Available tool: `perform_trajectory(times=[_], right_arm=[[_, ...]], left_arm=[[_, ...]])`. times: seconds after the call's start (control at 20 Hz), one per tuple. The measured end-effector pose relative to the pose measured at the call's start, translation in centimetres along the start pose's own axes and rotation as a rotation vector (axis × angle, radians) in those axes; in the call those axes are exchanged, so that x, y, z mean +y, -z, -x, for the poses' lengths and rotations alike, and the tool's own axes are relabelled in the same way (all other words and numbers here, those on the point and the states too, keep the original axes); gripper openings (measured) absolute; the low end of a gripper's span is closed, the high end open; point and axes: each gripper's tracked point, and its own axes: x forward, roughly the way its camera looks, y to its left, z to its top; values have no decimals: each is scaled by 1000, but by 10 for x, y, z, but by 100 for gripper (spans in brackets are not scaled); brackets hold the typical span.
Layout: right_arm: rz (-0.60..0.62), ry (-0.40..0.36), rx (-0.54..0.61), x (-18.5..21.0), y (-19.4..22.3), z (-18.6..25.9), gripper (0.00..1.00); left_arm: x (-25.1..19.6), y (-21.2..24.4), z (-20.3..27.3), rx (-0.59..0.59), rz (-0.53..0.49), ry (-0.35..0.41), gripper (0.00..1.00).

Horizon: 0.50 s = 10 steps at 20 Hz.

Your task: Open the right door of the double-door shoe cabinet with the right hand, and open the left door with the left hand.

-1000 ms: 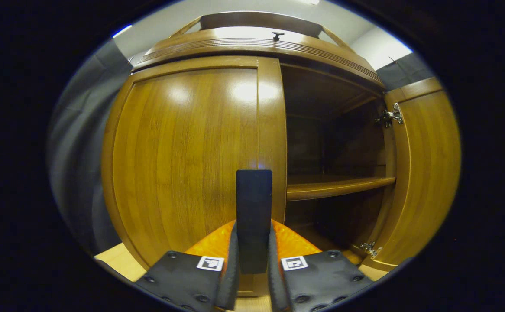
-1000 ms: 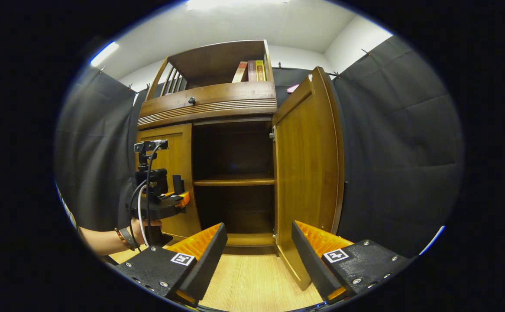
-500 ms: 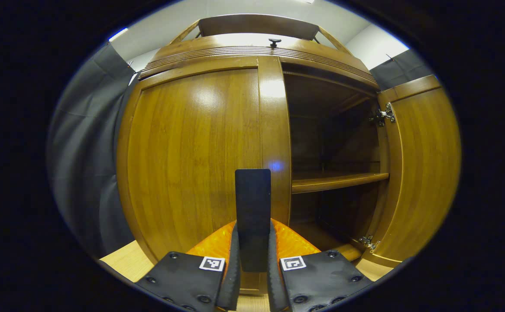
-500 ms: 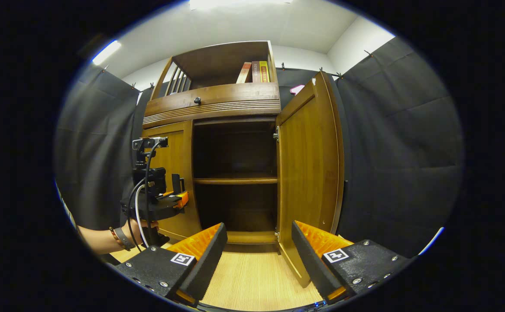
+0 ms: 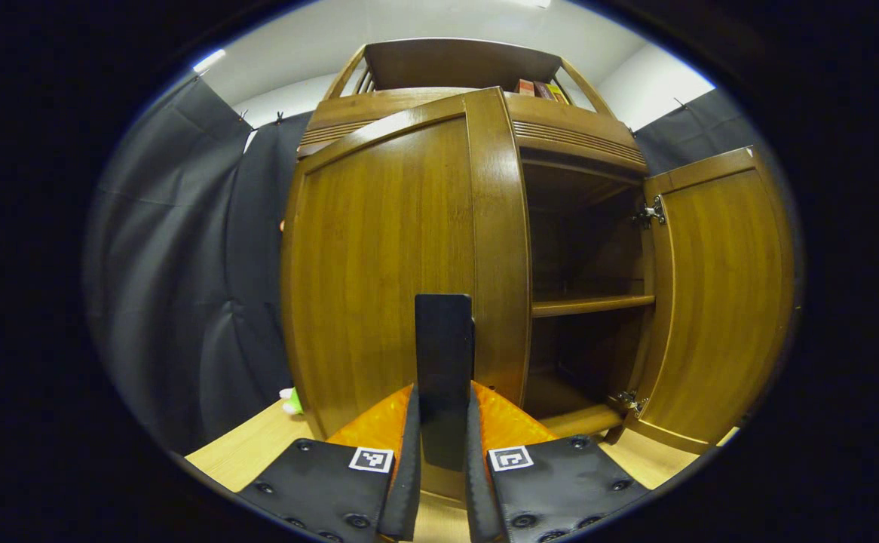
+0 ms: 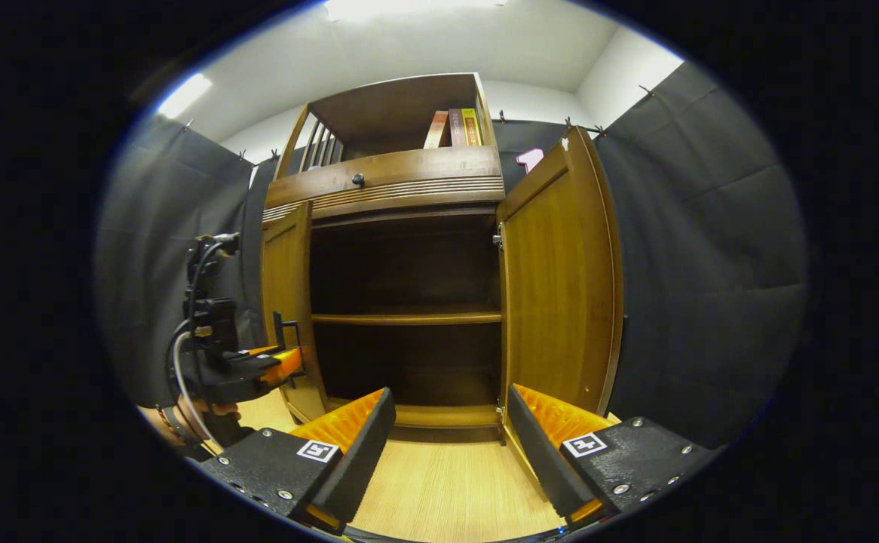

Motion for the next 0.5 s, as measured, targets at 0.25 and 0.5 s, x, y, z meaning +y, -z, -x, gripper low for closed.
perform_trajectory(times=[0.25, 0.5], right_arm=[[20, -20, 34, -1, 10, -4, 93], [14, -20, 11, 2, 6, 0, 92]], left_arm=[[45, -2, 47, -6, -19, -92, 27], [85, -5, 74, 7, 35, -121, 22]])
